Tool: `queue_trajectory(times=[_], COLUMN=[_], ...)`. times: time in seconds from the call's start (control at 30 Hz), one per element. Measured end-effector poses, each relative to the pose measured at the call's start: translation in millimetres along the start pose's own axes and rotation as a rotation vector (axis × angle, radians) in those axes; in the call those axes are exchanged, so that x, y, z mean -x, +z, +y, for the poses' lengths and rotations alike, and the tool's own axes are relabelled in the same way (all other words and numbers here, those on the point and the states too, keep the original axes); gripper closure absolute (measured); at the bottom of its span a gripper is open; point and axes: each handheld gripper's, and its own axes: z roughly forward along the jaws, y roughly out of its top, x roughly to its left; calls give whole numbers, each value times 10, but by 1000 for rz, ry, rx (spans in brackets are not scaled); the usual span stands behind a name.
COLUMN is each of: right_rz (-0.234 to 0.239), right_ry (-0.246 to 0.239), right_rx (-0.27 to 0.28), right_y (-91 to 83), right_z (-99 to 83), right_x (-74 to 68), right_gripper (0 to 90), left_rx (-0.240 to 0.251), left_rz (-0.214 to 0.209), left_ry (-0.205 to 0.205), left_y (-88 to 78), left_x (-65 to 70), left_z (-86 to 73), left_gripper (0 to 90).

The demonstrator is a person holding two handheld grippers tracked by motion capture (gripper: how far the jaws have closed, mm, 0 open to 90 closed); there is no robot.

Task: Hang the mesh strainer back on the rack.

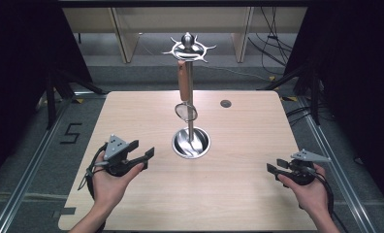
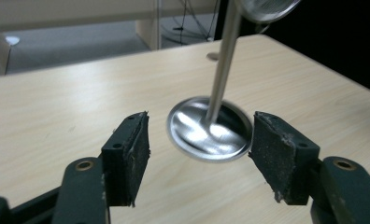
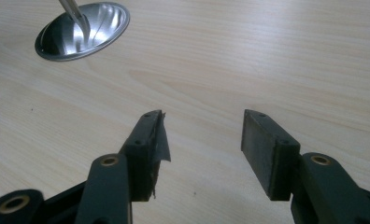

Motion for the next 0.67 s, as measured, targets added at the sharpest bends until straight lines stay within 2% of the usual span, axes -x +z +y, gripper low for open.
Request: queue_trajectory(times=[0.07,0.1,0.13,0.17,0.2,0.23,0.27,0.3,0.37,0.4,0.5,0.53,0.63,0.67], right_rz=[-8,12,12,-2,-2,-10,9,14,11,11,3,17,4,2], right_ry=[-8,-1,-1,10,10,-24,-12,22,23,23,9,26,6,-21], right_rx=[-2,-3,-3,-5,-5,1,17,-3,-10,-10,2,-13,4,-2], right_y=[-8,4,4,3,3,10,34,26,24,24,29,17,39,33], right_z=[1,-3,-3,-5,-5,-4,-11,-14,-8,-8,-9,-9,-15,-8], right_x=[9,19,19,2,2,22,12,-21,-27,-27,-16,-21,0,26], right_gripper=[493,493,493,493,493,492,491,490,484,484,478,478,477,477], left_rx=[-33,-48,-62,-92,-92,-105,-129,-154,-178,-200,-191,-191,-189,-188], left_rz=[16,21,31,51,51,67,80,84,68,69,65,65,64,66], left_ry=[-9,-19,-18,-25,-25,-34,-31,-43,-71,-70,-91,-91,-84,-93], left_y=[-11,-14,-23,-29,-29,-26,-21,-11,12,20,39,39,24,18], left_x=[-81,-134,-166,-255,-255,-290,-323,-348,-396,-421,-469,-469,-467,-452], left_z=[-93,-164,-204,-339,-339,-405,-466,-518,-570,-585,-599,-599,-589,-585], left_gripper=[368,367,367,367,368,368,370,381,379,379,388,388,403,412])
